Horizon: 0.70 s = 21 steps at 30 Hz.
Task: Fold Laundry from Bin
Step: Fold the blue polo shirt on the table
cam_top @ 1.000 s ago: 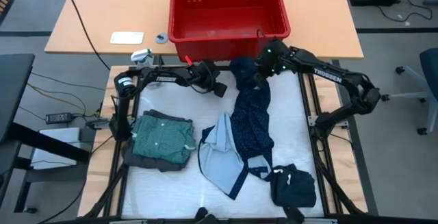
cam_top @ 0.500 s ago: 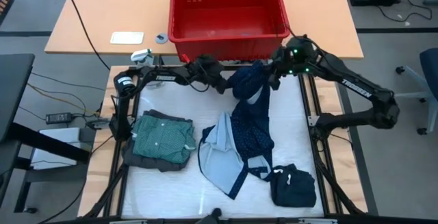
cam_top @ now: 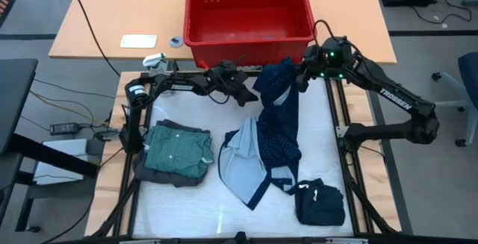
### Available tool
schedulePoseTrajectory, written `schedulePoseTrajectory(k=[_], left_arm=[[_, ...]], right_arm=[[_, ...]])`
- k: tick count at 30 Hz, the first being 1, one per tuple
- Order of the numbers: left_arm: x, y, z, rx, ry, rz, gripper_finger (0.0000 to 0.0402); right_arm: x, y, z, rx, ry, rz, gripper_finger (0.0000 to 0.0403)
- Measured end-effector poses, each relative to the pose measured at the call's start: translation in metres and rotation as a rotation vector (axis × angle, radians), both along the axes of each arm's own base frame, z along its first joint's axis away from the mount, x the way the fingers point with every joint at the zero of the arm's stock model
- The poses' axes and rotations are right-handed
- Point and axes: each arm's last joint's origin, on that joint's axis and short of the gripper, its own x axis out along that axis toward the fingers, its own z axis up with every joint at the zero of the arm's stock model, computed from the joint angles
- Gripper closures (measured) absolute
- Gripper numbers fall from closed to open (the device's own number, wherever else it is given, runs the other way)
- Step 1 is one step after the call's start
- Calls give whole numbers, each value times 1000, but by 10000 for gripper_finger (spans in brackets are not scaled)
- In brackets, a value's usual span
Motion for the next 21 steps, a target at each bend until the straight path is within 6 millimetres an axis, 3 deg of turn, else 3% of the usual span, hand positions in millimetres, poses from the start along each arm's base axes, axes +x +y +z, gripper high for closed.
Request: schedulePoseTrajectory(k=[4, 8, 13, 18, 21], left_arm=[[0, 1, 0, 17, 6, 22, 264], [1, 3, -1, 114, 29, 122, 213], [8, 0, 8, 221, -82, 93, 157], [15, -13, 14, 264, -163, -33, 152], [17, -19, 12, 252, -154, -61, 180]], right_arm=[[0, 0, 2, 10, -27, -9, 393], [1, 1, 7, 2, -80, 38, 393], [3, 1, 8, 14, -107, 71, 393], [5, 1, 13, -2, -160, 91, 393], [6, 0, 18, -21, -205, 90, 393]])
